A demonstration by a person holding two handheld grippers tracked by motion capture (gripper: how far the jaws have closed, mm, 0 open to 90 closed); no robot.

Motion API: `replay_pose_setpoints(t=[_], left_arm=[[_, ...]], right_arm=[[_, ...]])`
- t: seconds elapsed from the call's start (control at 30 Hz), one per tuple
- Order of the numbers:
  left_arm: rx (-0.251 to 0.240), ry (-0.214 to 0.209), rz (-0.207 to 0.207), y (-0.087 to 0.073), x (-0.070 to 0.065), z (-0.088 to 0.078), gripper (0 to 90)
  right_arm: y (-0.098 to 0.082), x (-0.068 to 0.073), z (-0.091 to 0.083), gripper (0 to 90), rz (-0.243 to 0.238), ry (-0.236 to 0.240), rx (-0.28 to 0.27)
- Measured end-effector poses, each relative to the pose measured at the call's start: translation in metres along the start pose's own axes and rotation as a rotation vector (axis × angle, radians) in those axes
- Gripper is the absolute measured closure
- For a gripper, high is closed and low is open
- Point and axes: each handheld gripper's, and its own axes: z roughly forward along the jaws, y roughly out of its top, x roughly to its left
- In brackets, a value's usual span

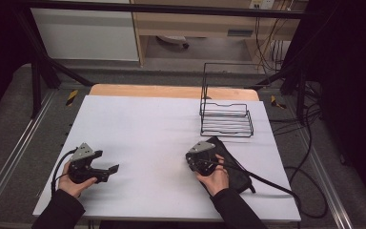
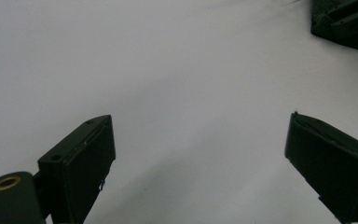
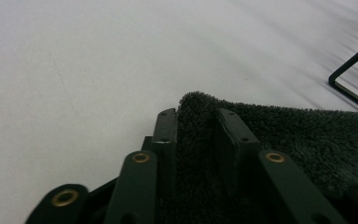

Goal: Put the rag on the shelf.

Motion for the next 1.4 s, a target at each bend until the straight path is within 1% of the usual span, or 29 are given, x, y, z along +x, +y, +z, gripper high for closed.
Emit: replay_pose_setpoints(t=[0.03,0.07,0.1,0.13,0.27,0.4,0.47,0.63,0.67,0.7,0.73,0.77,0.8,0.9,1.03,1.07,1.1,1.17,1.23,1.3,1.37,1.4], left_arm=[[-0.001,0.001,-0.002,0.0,0.0,0.0,8.3],[-0.001,0.001,-0.003,0.0,0.0,0.0,8.3],[-0.001,0.001,-0.003,0.0,0.0,0.0,8.4],[-0.001,0.001,-0.003,0.0,0.0,0.0,8.4],[0.0,0.002,-0.002,0.0,0.001,0.0,8.4],[-0.002,0.002,-0.005,0.0,0.001,0.001,8.5],[0.0,0.003,-0.003,0.0,0.001,0.001,8.5],[0.001,0.005,-0.004,0.0,0.001,0.001,8.5],[0.001,0.005,-0.005,0.0,0.001,0.001,8.5],[0.0,0.005,-0.005,0.0,0.001,0.001,8.5],[0.0,0.005,-0.005,0.0,0.001,0.001,8.5],[-0.001,0.004,-0.005,0.0,0.001,0.001,8.5],[-0.002,0.005,-0.006,0.0,0.001,0.001,8.5],[-0.002,0.005,-0.006,0.0,0.001,0.001,8.5],[-0.002,0.005,-0.006,0.0,0.001,0.001,8.5],[-0.002,0.005,-0.007,0.0,0.001,0.001,8.6],[-0.001,0.005,-0.006,0.0,0.001,0.001,8.6],[0.001,0.005,-0.006,0.0,0.002,0.001,8.6],[0.001,0.005,-0.008,0.0,0.002,0.001,8.6],[0.001,0.005,-0.008,0.0,0.002,0.001,8.7],[0.003,0.005,-0.005,0.0,0.001,0.001,8.7],[0.003,0.005,-0.005,0.0,0.001,0.001,8.6]], right_arm=[[0.0,0.0,-0.001,78.3,-0.005,-0.001,0.001],[0.0,0.0,-0.001,78.3,-0.005,-0.001,0.001],[0.001,-0.001,-0.001,82.2,-0.002,0.005,-0.001],[0.001,-0.001,-0.001,83.0,-0.001,0.009,-0.007],[0.002,-0.002,-0.004,84.4,-0.005,0.02,-0.014],[0.007,-0.003,-0.01,84.9,0.018,0.055,-0.037],[0.009,-0.003,-0.013,85.0,0.024,0.061,-0.042],[0.018,0.0,-0.014,85.0,0.023,0.08,-0.043],[0.02,0.002,-0.013,85.0,0.032,0.086,-0.045],[0.025,0.004,-0.011,85.0,0.044,0.102,-0.05],[0.028,0.005,-0.01,84.9,0.048,0.105,-0.05],[0.028,0.005,-0.01,84.9,0.048,0.105,-0.05],[0.031,0.007,-0.008,84.9,0.043,0.108,-0.054],[0.041,0.013,-0.002,84.9,0.048,0.119,-0.061],[0.054,0.022,0.01,84.9,0.046,0.119,-0.064],[0.057,0.024,0.014,84.9,0.056,0.118,-0.06],[0.062,0.027,0.02,84.9,0.063,0.117,-0.062],[0.065,0.028,0.023,84.9,0.064,0.118,-0.061],[0.068,0.03,0.029,84.9,0.078,0.12,-0.065],[0.07,0.033,0.034,84.7,0.067,0.119,-0.063],[0.069,0.035,0.04,83.9,0.057,0.113,-0.051],[0.066,0.036,0.045,80.2,0.062,0.124,-0.034]])
